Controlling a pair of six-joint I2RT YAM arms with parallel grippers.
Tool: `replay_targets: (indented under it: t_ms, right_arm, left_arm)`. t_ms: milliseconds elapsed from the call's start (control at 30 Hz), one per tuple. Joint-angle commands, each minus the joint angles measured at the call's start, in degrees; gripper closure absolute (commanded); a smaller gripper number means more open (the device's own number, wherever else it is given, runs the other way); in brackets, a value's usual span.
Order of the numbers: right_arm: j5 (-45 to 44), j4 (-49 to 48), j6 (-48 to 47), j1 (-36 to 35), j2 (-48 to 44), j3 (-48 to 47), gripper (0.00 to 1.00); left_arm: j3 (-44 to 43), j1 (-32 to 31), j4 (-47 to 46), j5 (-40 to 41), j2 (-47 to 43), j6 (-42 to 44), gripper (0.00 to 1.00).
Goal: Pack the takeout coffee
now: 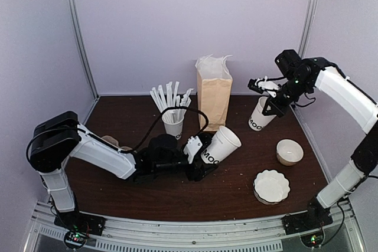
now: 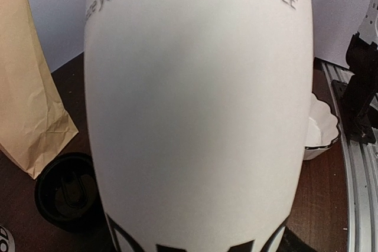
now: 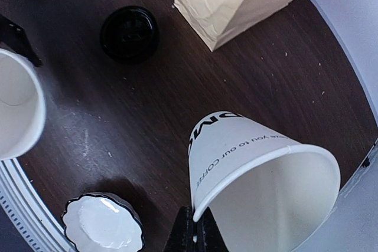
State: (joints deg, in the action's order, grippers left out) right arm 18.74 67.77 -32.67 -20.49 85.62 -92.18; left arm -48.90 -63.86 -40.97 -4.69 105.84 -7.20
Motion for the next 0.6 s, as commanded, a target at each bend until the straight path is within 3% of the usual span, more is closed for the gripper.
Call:
replay_targets:
  t_ms: [0, 567]
  right_arm:
    - [-9.7, -4.4, 2.1, 0.4, 4.8, 3.6, 1.0]
    - [-10.2, -6.2, 3.3, 1.6, 17.9, 1.6, 0.99]
  left_arm:
    - [1.5, 0.0, -4.9, 0.8, -3.0, -1.3, 0.33]
    - [4.5, -0.1, -5.9, 0.5, -6.9, -2.6, 0.3]
